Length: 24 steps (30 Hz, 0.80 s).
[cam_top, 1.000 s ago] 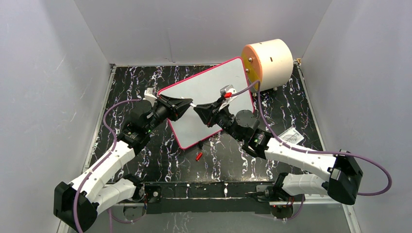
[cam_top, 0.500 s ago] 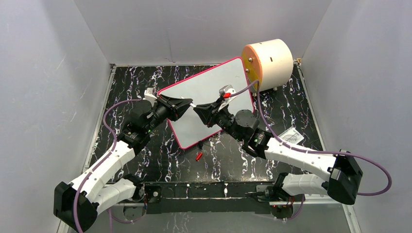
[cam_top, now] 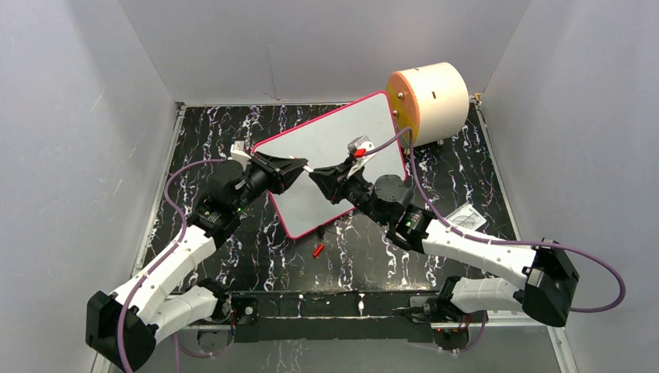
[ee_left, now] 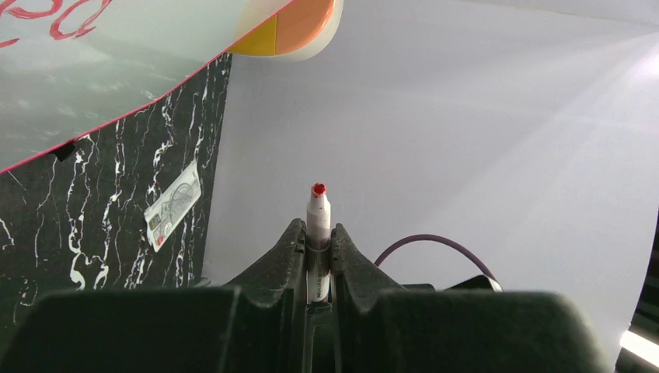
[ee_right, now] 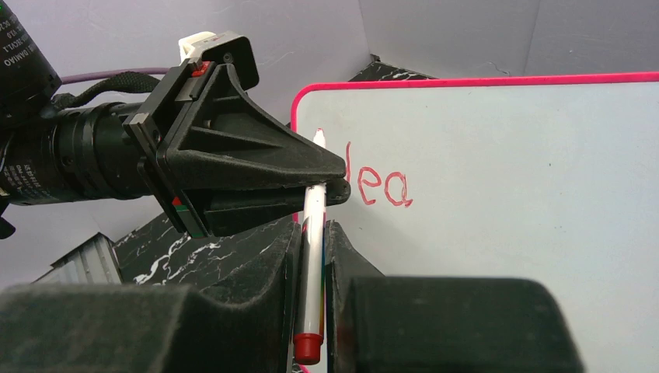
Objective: Write a sentence on the whiteboard
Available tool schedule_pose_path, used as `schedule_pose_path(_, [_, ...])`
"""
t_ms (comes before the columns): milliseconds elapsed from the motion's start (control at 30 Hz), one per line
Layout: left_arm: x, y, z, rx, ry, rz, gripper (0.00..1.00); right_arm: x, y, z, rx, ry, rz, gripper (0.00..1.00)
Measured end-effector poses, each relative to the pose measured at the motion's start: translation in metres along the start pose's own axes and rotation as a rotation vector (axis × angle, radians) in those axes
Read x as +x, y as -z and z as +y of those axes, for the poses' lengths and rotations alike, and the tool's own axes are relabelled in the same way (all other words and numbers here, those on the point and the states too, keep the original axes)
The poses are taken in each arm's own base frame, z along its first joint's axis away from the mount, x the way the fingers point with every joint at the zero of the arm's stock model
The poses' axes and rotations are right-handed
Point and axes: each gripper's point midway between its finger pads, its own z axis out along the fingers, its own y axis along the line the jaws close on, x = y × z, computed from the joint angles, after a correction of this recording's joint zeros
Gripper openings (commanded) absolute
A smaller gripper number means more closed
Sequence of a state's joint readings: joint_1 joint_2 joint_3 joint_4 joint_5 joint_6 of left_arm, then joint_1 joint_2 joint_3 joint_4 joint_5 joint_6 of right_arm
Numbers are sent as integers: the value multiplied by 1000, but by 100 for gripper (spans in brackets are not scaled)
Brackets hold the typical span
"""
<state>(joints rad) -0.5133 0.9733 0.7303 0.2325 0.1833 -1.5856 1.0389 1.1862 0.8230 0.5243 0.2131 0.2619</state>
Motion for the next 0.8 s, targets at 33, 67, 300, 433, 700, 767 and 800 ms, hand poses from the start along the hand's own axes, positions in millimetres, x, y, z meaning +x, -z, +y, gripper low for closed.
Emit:
schedule_pose_path(33, [0,0,0,-1,-4,0,18,0,0,0,0,2,2,0])
schedule_pose_path(67, [0,0,1,-2,-8,0,25,1,1,0,-1,4,5,0])
schedule_pose_path(300, [-1,5,4,-17,-113,-14,59,-2,7,2,-2,18,48,0])
schedule_pose_path(433, [-9,15,-7,-20,-245,-66,68,-14,9,2,17,27,77,0])
schedule_pose_path(700, [-37,39,-54,-47,-689,-205,77,-32,16,-7,95,56,143,0])
schedule_pose_path(767, [-44,42,-61,-73,-794,-229,79,-33,19,-10,119,70,170,0])
schedule_pose_path(800, [-49,42,-63,-98,-854,-237,79,-33,20,-12,129,77,181,0])
